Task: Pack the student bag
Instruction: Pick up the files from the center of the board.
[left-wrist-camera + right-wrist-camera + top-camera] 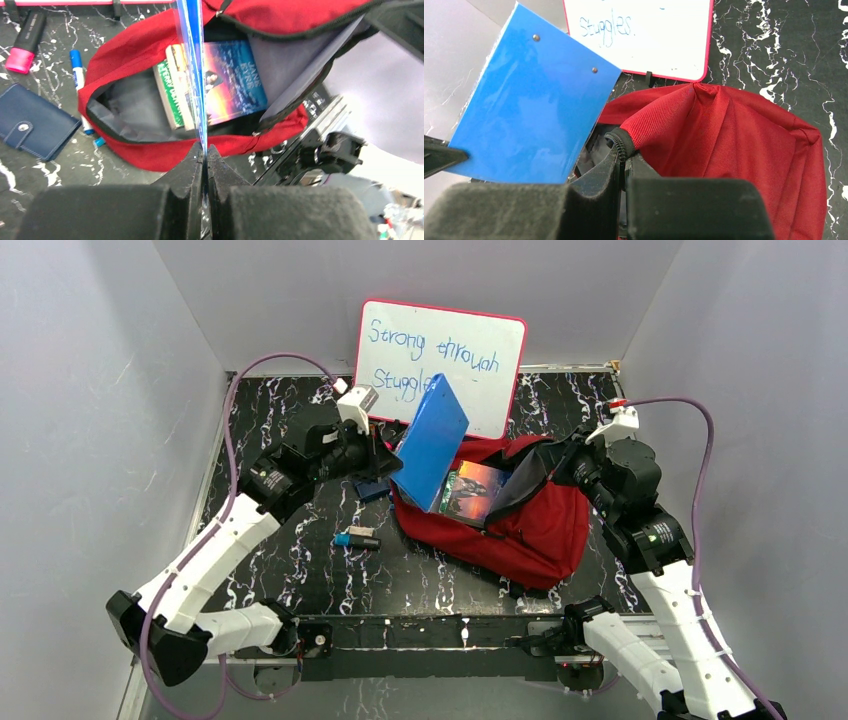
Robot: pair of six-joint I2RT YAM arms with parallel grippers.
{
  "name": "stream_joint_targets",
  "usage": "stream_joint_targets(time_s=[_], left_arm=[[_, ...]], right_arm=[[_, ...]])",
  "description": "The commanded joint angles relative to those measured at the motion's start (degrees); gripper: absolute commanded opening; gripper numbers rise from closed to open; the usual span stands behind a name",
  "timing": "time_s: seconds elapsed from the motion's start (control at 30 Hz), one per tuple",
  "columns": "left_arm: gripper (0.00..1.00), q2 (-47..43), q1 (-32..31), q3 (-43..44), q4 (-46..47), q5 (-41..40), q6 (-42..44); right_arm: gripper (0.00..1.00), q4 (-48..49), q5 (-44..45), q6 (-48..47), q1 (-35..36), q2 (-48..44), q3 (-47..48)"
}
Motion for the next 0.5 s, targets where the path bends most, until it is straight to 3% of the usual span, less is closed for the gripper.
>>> stream_joint_targets(time_s=[0.0, 0.17, 0.47], left_arm=[[0.0, -2.02, 1.61, -4.44, 15.47, 1.47, -11.27], [0.0, -2.74, 1.8, -12.04, 30.08, 1.29, -20.44], [0.0, 0.43, 1.59, -20.77, 50.79, -1.47, -27.23]], right_arm=[[0.03, 4.75, -0.72, 1.25, -0.09, -1.04, 1.93], [0.03, 4.84, -0.88, 2.0, -0.18, -1.22, 1.5], [0.02, 5.18, -2.25, 2.94, -0.1, -0.86, 1.03]])
